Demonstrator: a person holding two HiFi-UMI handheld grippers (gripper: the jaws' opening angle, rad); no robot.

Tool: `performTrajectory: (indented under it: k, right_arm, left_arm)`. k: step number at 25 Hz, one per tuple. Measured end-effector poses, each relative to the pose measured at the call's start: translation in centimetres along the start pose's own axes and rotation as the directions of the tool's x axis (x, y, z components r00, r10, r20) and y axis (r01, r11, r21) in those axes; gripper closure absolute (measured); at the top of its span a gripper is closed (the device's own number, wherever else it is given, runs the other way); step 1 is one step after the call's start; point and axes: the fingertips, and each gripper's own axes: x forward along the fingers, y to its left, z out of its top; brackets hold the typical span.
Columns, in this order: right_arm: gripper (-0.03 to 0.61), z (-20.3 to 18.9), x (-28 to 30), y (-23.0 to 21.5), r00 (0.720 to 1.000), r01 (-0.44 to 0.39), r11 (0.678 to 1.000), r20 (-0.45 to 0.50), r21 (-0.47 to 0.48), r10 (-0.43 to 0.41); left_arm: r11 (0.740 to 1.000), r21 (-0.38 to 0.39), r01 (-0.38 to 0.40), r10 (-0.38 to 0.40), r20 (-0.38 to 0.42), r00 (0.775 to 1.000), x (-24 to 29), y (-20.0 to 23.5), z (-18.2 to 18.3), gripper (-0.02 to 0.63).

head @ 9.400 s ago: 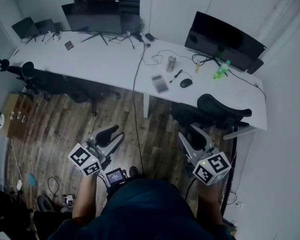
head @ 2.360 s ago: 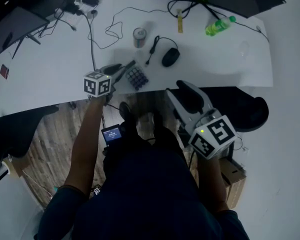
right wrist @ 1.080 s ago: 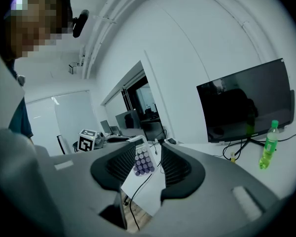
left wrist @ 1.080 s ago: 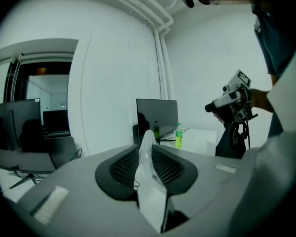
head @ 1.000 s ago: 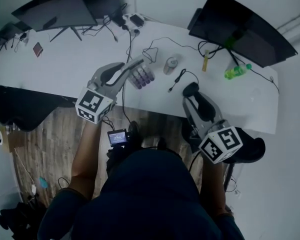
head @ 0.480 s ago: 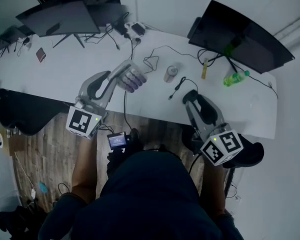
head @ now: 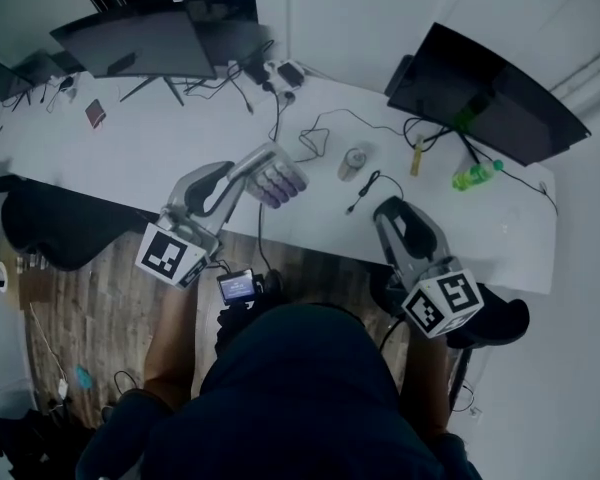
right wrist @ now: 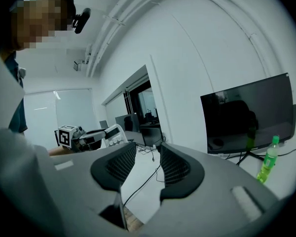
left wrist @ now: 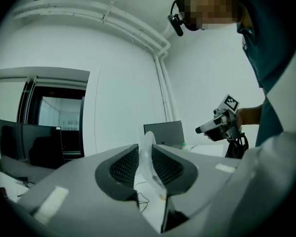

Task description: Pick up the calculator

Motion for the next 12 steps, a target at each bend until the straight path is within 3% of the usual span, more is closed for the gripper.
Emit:
performTrajectory:
  k: [6, 12]
  right_arm:
    - [0.431, -0.08, 0.39, 0.54, 1.000, 0.001, 1.000, -0.011, -0.003, -0.001]
    - [0.431, -0.20, 0.19, 0.69, 1.000, 0.025, 1.000, -0.015, -0.001, -0.025]
  left_arm:
    - [1.000, -0.014, 0.022, -0.022, -0.031, 0.999, -0.33, -0.26, -0.68, 0.535]
    - [0.999, -0.008, 0.044, -0.044, 0.001, 0.999, 0.00, -0.08, -0.64, 0.535]
